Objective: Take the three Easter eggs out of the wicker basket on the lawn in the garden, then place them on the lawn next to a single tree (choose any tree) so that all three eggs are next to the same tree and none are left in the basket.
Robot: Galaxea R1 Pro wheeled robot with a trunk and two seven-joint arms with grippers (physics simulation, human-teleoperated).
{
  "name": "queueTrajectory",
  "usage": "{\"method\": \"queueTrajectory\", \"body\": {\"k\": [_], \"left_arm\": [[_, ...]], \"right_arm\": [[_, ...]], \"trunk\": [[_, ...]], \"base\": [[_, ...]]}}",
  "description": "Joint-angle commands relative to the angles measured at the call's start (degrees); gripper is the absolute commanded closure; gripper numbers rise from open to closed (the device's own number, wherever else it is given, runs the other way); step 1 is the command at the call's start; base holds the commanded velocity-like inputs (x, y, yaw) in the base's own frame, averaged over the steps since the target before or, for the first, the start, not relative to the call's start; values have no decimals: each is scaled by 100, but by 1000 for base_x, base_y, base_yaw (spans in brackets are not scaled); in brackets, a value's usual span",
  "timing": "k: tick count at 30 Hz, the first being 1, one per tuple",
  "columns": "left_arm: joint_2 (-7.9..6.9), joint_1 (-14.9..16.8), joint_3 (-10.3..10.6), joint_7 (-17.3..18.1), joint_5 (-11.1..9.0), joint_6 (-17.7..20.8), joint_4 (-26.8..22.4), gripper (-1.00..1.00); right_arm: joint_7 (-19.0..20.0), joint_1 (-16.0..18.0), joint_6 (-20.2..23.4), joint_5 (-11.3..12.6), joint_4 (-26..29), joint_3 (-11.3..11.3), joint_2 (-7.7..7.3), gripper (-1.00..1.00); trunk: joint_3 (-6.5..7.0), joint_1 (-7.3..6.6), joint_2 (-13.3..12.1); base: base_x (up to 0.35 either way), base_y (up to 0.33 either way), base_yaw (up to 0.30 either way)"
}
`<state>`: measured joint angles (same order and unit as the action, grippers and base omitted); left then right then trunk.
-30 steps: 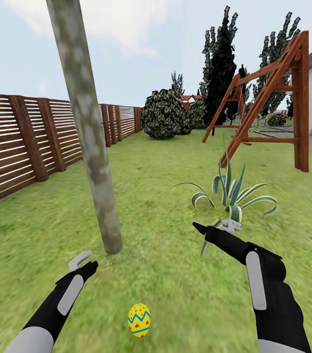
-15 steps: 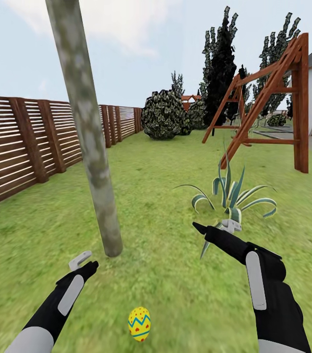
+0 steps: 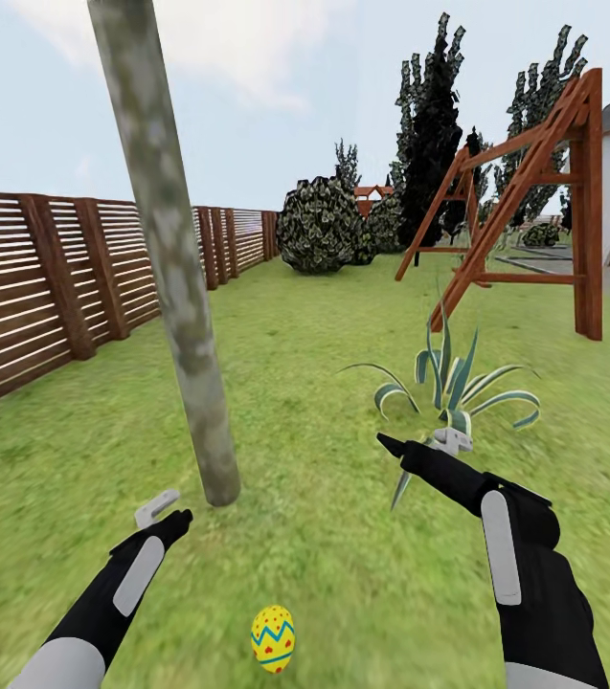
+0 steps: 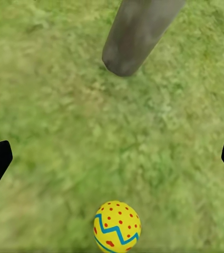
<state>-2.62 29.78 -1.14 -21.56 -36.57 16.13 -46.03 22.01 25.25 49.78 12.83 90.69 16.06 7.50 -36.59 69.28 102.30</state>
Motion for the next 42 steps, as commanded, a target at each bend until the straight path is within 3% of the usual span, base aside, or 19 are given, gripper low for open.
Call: {"method": "queueTrajectory", "body": {"k": [1, 42], "left_arm": [[-1, 2, 1, -33, -51, 23, -11, -100], [-1, 2, 1, -32, -69, -5, 375, -100]], "right_arm": [[38, 6, 32, -17, 3, 15, 6, -100], [38, 6, 34, -17, 2, 20, 6, -100]], "trunk": [[12, -23, -38], [748, -924, -1683]], "base": [[0, 0, 0], [0, 0, 0]]}}
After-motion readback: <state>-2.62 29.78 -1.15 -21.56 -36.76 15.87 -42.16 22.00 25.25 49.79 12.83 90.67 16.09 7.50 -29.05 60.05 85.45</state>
